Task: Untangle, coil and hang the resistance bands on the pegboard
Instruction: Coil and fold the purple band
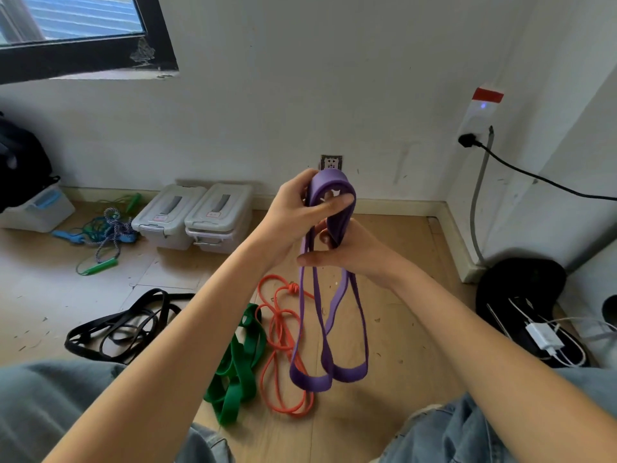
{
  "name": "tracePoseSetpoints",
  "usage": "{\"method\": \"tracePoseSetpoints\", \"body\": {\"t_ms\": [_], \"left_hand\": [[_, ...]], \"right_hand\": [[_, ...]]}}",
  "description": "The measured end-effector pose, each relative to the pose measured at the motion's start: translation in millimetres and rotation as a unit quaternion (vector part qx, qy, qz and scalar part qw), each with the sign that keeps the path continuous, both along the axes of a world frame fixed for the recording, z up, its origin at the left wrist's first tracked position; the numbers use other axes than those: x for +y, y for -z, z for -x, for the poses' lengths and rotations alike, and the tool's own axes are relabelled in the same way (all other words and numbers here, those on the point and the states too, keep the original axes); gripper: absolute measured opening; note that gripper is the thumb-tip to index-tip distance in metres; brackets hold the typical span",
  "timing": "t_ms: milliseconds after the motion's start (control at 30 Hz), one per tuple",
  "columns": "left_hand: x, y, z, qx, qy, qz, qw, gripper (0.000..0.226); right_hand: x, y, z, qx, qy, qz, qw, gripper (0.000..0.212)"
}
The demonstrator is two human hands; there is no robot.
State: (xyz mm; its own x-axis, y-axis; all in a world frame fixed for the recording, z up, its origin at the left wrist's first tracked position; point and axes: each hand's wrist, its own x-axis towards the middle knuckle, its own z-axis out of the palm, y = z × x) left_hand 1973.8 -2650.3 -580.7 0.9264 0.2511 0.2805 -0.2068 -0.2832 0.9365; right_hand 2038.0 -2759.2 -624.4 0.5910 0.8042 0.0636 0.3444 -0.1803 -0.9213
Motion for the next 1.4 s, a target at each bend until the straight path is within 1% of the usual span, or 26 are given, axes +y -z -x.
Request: {"method": "tracePoseSetpoints", "body": {"t_ms": [133, 267, 367, 433, 500, 600, 633, 700, 767, 800, 867, 933, 1000, 1033, 1067, 1100, 1133, 1167, 1200, 1233, 1267, 1300, 1333, 1400], "left_hand": [[-2.0, -2.0, -2.4, -0.003, -0.005, -0.011, 1.000, 0.030], [0.4, -4.7, -3.2, 0.000, -0.005, -0.027, 1.000, 0.028], [-2.9, -5.6, -4.2, 0.011, -0.008, -0.004, 1.000, 0.024], [-7.2, -5.4, -4.5, 0.015, -0.006, 0.030, 0.999, 0.032], [-8.9, -7.7, -4.7, 0.002, 0.002, 0.046, 0.999, 0.036], [-7.6, -8.1, -6.9, -0.003, 0.013, -0.006, 1.000, 0.030], [-8.0, -6.0, -7.2, 0.001, 0.014, 0.004, 1.000, 0.030], [-9.5, -2.2, -9.0, 0.007, 0.003, 0.081, 0.997, 0.030], [-9.3, -5.4, -14.3, -0.015, -0.011, 0.165, 0.986, 0.034], [-6.2, -8.2, -19.1, -0.031, -0.017, 0.187, 0.982, 0.036], [6.6, -12.5, -27.0, -0.055, -0.012, 0.205, 0.977, 0.039], [26.7, -2.6, -27.5, -0.061, -0.009, 0.237, 0.969, 0.042], [53.6, 21.5, -18.8, -0.038, -0.037, 0.262, 0.964, 0.045], [66.1, 34.9, -11.0, -0.004, -0.055, 0.257, 0.965, 0.047], [77.1, 47.9, -2.8, 0.040, -0.069, 0.230, 0.970, 0.049], [87.0, 59.6, 4.0, 0.082, -0.081, 0.176, 0.978, 0.052], [92.6, 68.2, 8.0, 0.120, -0.087, 0.105, 0.983, 0.057], [92.7, 73.5, 8.8, 0.154, -0.073, 0.029, 0.985, 0.065], [85.9, 75.9, 6.2, 0.188, -0.036, -0.050, 0.980, 0.075], [73.5, 77.1, 1.4, 0.215, 0.015, -0.130, 0.968, 0.081], [57.4, 78.2, -5.4, 0.226, 0.059, -0.201, 0.951, 0.082], [41.2, 80.9, -12.6, 0.213, 0.081, -0.245, 0.942, 0.074], [26.1, 81.4, -18.9, 0.187, 0.080, -0.249, 0.947, 0.059], [8.0, 75.4, -27.4, 0.141, 0.061, -0.207, 0.966, 0.029]], "right_hand": [[2.5, -2.8, 0.3, -0.018, 0.019, 0.009, 1.000, 0.039], [2.8, -4.9, -1.0, -0.020, 0.021, 0.017, 0.999, 0.042], [5.8, -5.9, 2.6, -0.044, 0.030, 0.018, 0.998, 0.039], [8.2, -4.2, 4.7, -0.055, 0.045, 0.008, 0.997, 0.038], [8.9, -0.1, 7.6, -0.042, 0.068, -0.021, 0.997, 0.031], [8.9, 12.9, 8.2, -0.023, 0.094, -0.046, 0.994, 0.027], [8.6, 18.0, 7.9, -0.021, 0.103, -0.046, 0.993, 0.025], [6.7, 32.8, 6.3, -0.026, 0.112, -0.029, 0.993, 0.017], [2.1, 54.6, 5.1, -0.019, 0.121, 0.010, 0.992, 0.015], [-1.2, 64.9, 4.7, -0.007, 0.130, 0.031, 0.991, 0.013], [-8.3, 78.3, 0.7, 0.002, 0.145, 0.069, 0.987, 0.008], [-16.1, 79.1, -11.2, -0.023, 0.150, 0.100, 0.983, 0.005], [-23.1, 66.9, -27.2, -0.052, 0.147, 0.115, 0.981, 0.003], [-25.9, 58.2, -34.4, -0.064, 0.149, 0.125, 0.979, 0.006], [-28.4, 50.3, -41.0, -0.083, 0.152, 0.141, 0.975, 0.009], [-29.2, 42.5, -46.0, -0.109, 0.150, 0.162, 0.969, 0.008], [-28.0, 35.9, -48.6, -0.139, 0.142, 0.183, 0.963, 0.007], [-25.4, 31.0, -49.4, -0.161, 0.130, 0.195, 0.959, 0.009], [-21.5, 27.6, -48.7, -0.175, 0.114, 0.200, 0.957, 0.014], [-17.0, 25.2, -47.0, -0.183, 0.094, 0.203, 0.957, 0.018], [-12.7, 23.4, -45.0, -0.193, 0.073, 0.207, 0.956, 0.022], [-10.5, 21.4, -43.6, -0.205, 0.057, 0.211, 0.954, 0.023], [-10.8, 18.3, -43.8, -0.216, 0.050, 0.213, 0.952, 0.023], [-19.9, 12.4, -50.5, -0.227, 0.052, 0.218, 0.948, 0.021]]}}
